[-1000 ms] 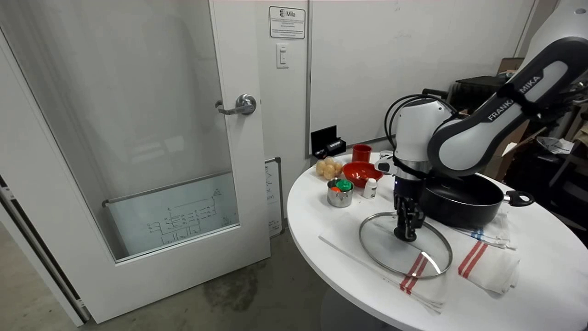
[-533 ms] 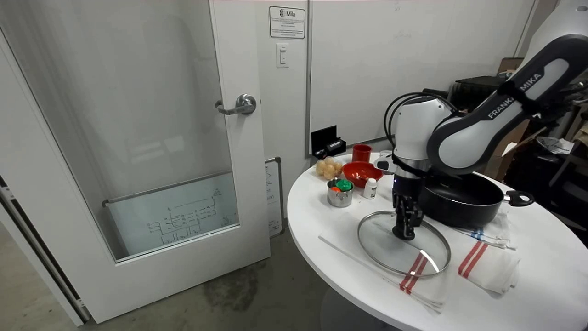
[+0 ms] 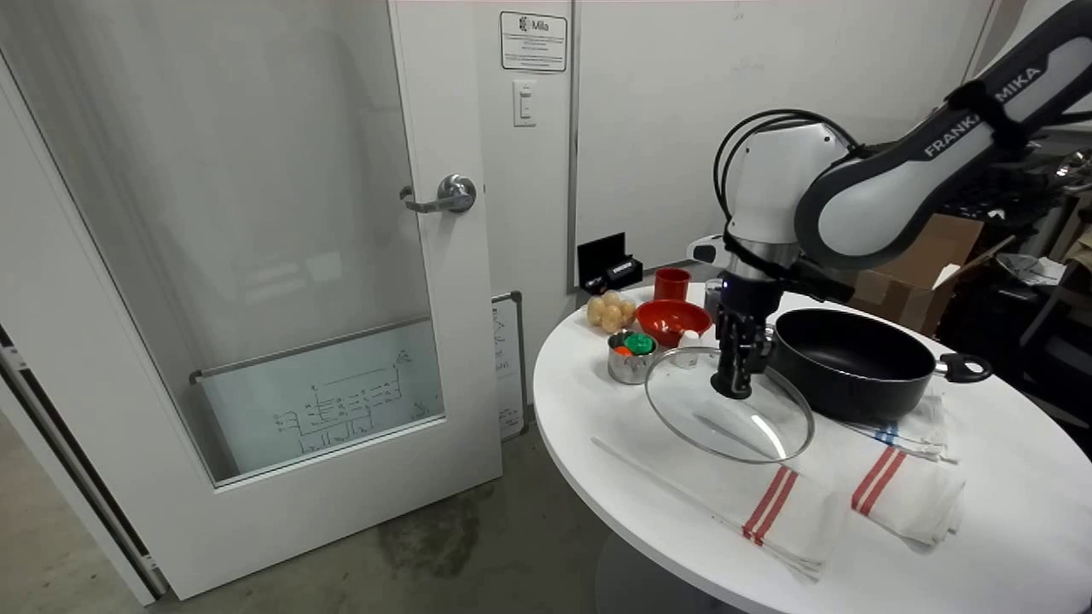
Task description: Put the glass lid on the pot.
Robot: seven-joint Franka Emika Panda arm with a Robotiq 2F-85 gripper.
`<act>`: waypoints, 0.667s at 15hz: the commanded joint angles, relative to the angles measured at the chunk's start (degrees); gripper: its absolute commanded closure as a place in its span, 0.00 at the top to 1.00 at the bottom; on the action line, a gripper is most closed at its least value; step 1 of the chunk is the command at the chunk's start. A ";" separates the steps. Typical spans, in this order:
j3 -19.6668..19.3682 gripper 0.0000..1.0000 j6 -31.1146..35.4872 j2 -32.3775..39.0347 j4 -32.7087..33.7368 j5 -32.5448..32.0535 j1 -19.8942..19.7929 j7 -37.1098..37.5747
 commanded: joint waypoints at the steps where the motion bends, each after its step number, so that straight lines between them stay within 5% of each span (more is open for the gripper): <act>1: -0.12 0.25 -0.71 -4.78 -1.82 0.25 -1.14 0.87; 10: -4.05 0.25 -1.89 -10.88 -4.59 0.68 -4.38 6.63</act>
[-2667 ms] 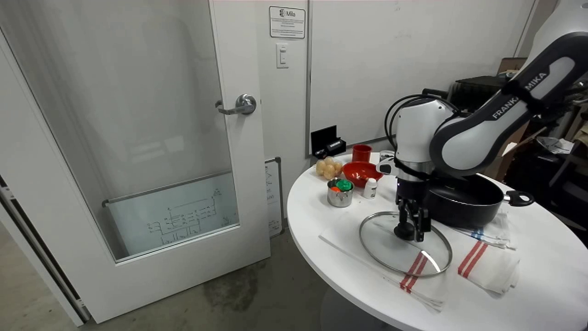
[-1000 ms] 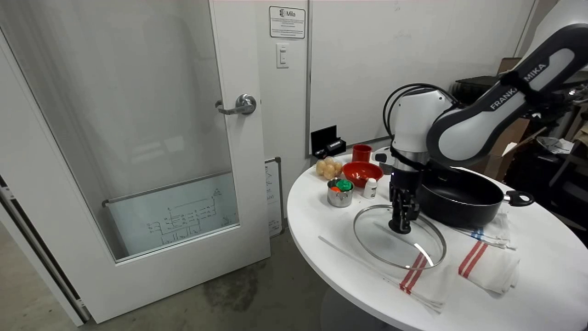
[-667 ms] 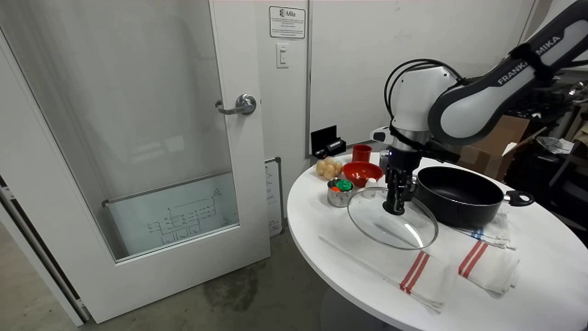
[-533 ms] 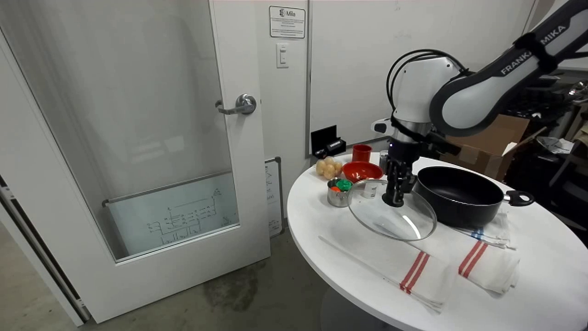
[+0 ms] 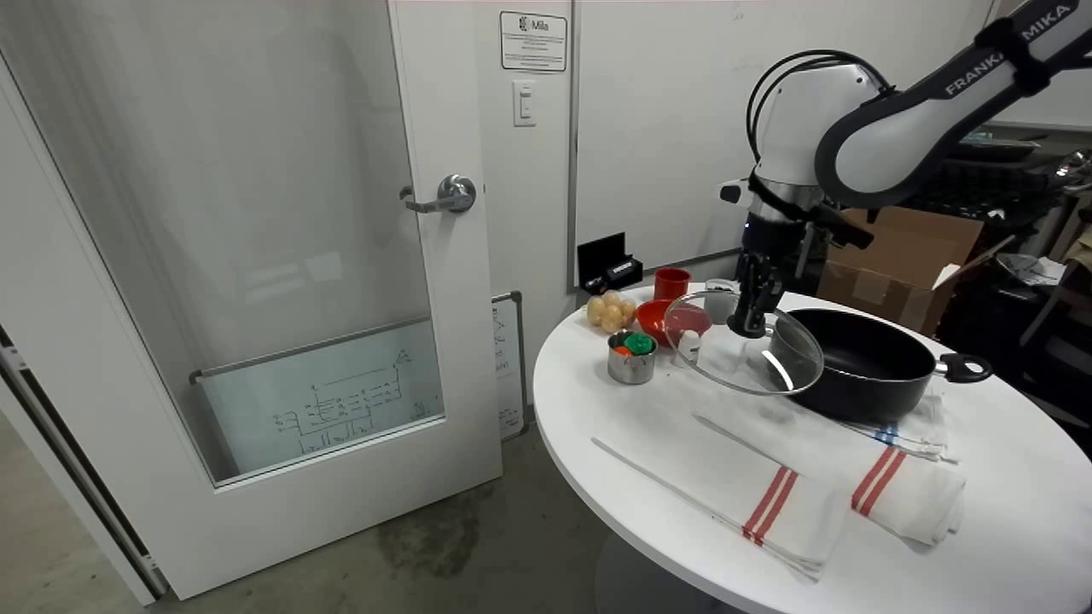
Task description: Put the glass lid on the pot.
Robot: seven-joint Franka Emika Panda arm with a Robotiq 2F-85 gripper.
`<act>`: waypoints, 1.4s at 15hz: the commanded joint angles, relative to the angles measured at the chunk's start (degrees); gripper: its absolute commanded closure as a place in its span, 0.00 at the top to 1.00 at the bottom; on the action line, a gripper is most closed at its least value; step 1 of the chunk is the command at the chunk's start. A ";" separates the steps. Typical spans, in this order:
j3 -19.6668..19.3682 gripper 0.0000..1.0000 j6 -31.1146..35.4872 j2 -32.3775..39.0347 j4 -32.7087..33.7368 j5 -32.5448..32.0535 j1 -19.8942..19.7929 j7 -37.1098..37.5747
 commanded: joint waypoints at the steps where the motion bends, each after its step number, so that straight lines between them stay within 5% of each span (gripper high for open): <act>1: -1.52 0.25 -1.59 -4.87 -3.36 0.67 -1.28 3.42; 11: -5.44 0.25 -0.38 -9.23 -8.90 4.40 -6.71 10.12; 21: -5.92 0.25 2.43 -12.25 -14.78 14.76 -12.39 11.17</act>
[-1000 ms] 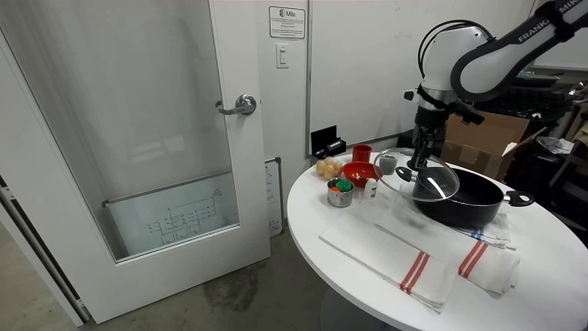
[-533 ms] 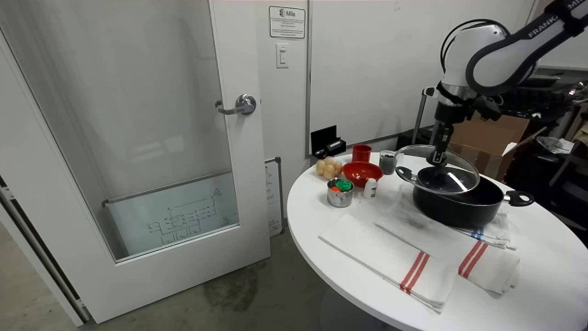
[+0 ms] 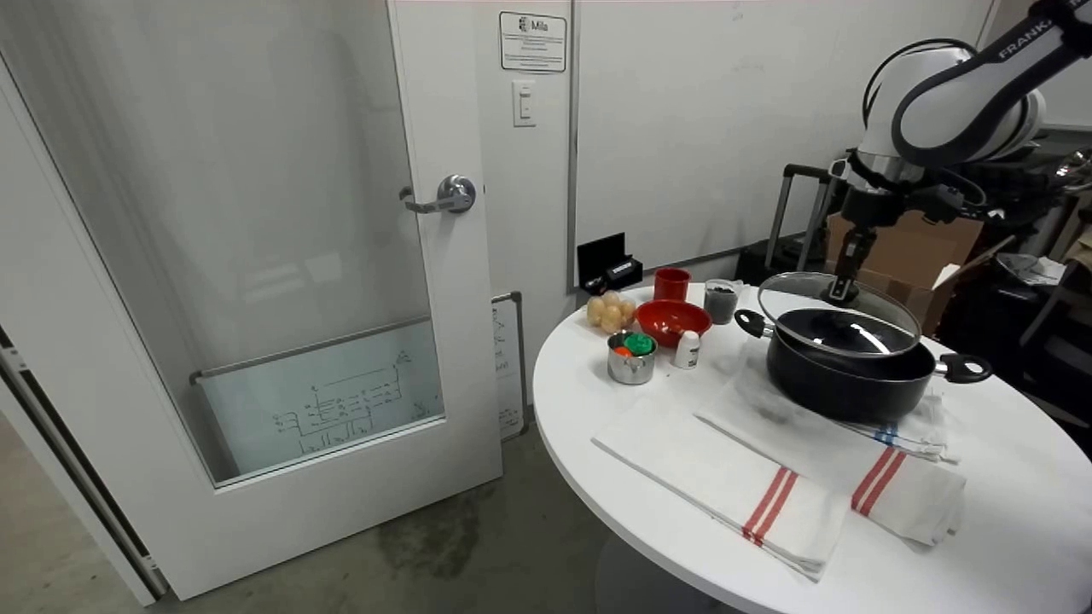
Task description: Put the glass lid on the pot.
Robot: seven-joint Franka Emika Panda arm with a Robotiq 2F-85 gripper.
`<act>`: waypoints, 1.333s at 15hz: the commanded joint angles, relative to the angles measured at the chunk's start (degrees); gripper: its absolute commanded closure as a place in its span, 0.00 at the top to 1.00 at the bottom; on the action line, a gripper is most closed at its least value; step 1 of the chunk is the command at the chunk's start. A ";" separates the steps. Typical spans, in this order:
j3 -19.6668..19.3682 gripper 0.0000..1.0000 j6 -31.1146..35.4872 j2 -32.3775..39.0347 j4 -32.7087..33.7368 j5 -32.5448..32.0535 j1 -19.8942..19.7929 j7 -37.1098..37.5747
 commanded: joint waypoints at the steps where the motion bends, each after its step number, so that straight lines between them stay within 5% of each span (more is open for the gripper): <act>1: 0.14 0.25 1.89 -3.20 -3.62 3.55 -1.08 0.67; 20: -1.62 0.25 1.31 0.23 -2.54 4.21 -1.06 4.57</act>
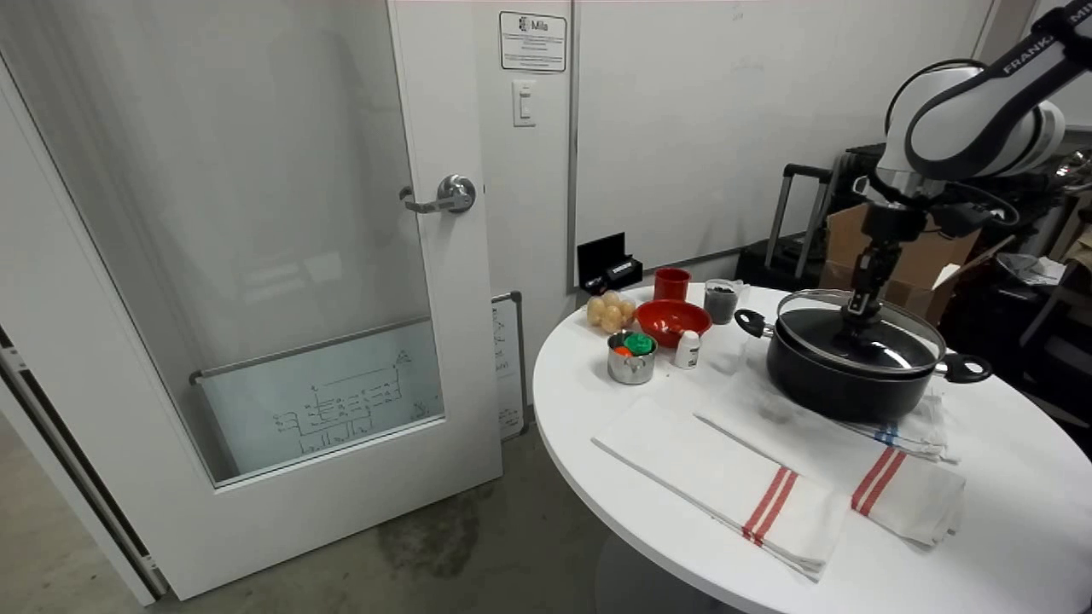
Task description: Put the glass lid on the pot.
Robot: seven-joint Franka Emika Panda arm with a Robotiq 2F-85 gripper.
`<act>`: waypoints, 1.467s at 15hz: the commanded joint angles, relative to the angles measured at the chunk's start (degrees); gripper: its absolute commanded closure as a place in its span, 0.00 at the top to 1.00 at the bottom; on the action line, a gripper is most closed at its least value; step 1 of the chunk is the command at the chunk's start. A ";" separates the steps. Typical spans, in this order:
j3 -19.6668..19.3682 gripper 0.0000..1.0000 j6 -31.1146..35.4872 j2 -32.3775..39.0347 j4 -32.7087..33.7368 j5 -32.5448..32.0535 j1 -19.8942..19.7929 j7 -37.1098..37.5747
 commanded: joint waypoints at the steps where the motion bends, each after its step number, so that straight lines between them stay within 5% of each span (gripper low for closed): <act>1: -0.45 0.25 0.70 0.07 0.64 0.62 0.49 0.82; 22: -0.35 0.25 -0.02 3.56 4.30 0.64 0.06 0.59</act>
